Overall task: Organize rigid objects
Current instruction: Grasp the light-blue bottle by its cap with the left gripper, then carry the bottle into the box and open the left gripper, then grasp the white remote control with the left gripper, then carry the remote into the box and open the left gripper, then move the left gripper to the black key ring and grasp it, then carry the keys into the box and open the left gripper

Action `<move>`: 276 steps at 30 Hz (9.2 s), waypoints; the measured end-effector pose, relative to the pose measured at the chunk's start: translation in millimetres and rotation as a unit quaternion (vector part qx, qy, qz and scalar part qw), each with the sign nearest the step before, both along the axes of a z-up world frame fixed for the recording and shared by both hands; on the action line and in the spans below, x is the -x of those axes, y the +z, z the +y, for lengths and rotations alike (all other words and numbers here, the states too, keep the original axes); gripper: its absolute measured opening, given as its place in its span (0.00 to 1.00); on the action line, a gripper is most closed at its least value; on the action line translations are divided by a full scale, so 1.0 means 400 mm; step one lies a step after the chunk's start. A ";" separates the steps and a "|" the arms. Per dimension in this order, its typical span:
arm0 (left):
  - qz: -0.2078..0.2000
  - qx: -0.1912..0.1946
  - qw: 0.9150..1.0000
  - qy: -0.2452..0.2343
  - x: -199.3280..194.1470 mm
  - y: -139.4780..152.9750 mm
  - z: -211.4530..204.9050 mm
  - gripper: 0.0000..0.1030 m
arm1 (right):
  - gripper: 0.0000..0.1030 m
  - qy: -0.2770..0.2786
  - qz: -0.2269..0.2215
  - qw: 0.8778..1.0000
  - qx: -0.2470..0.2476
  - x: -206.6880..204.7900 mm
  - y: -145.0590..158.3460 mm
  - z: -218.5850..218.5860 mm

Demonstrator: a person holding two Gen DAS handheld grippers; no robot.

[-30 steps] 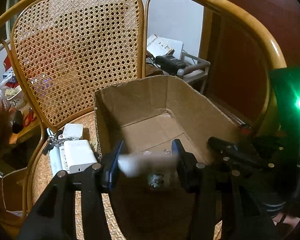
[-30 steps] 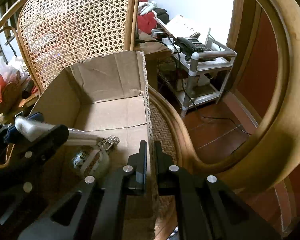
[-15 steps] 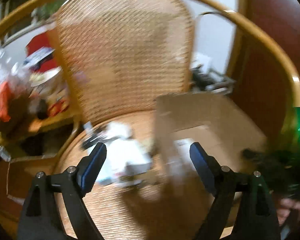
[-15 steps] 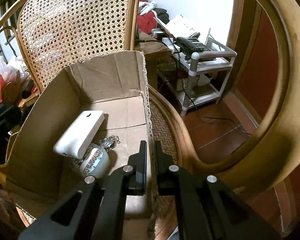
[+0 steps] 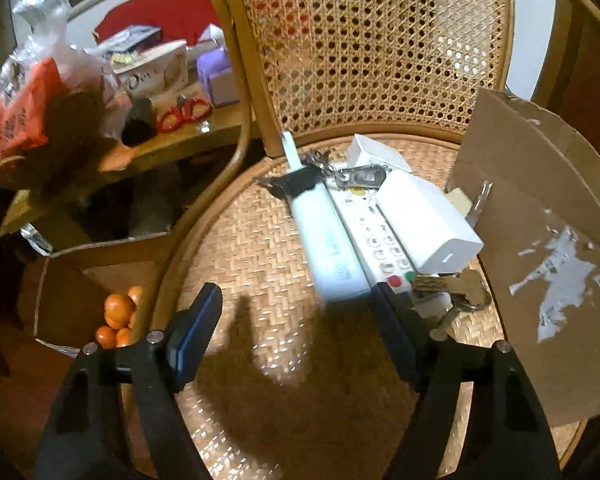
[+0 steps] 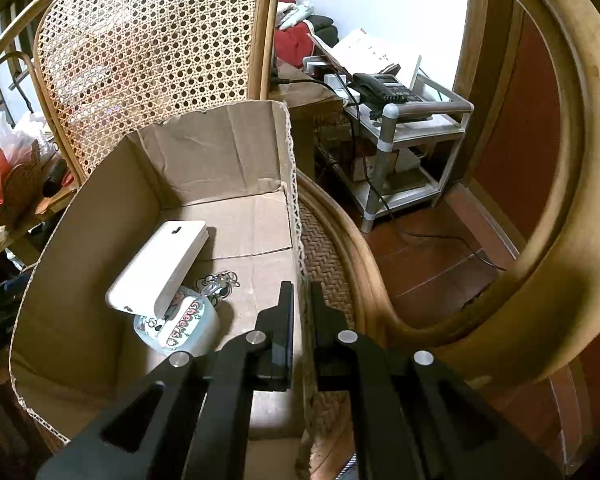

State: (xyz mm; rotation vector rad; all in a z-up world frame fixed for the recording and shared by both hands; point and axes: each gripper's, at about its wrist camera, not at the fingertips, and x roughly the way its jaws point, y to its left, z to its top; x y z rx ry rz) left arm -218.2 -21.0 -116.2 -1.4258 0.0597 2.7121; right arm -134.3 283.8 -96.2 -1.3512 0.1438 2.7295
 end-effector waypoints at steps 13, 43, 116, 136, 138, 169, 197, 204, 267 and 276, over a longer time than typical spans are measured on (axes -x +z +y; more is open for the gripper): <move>-0.021 0.008 0.999 -0.032 0.070 -0.046 0.036 0.29 | 0.08 0.001 -0.002 1.000 -0.003 0.000 -0.002 -0.008; 0.137 -0.087 0.986 -0.039 -0.041 0.323 -0.005 0.28 | 0.08 -0.001 -0.001 1.000 0.001 0.001 -0.004 -0.012; -0.018 0.114 0.988 -0.102 0.114 -0.079 0.140 0.91 | 0.08 0.002 -0.005 1.000 0.002 -0.008 -0.005 -0.001; 0.046 -0.058 0.991 -0.108 0.022 0.186 0.064 0.38 | 0.08 0.003 -0.006 1.000 -0.002 -0.002 -0.003 -0.020; 0.066 -0.052 0.990 -0.112 0.001 0.228 0.072 0.38 | 0.08 0.003 -0.006 1.000 -0.001 -0.002 -0.003 -0.019; 0.086 -0.050 0.970 -0.223 -0.112 0.233 0.420 0.39 | 0.08 0.004 -0.007 1.000 -0.003 -0.001 0.003 -0.013; 0.179 -0.004 0.974 -0.136 -0.100 0.321 0.285 0.97 | 0.08 0.007 -0.007 1.000 -0.003 0.000 0.004 -0.006; 0.118 -0.032 0.992 -0.034 0.027 0.253 0.080 0.99 | 0.08 0.006 -0.006 1.000 -0.004 -0.001 0.004 -0.005; 0.092 -0.051 0.975 -0.196 -0.082 0.253 0.299 0.06 | 0.08 0.004 -0.007 1.000 -0.006 0.000 0.003 -0.007; 0.110 -0.059 0.968 -0.216 -0.104 0.295 0.363 0.07 | 0.08 0.006 -0.006 1.000 -0.009 0.000 0.003 -0.003</move>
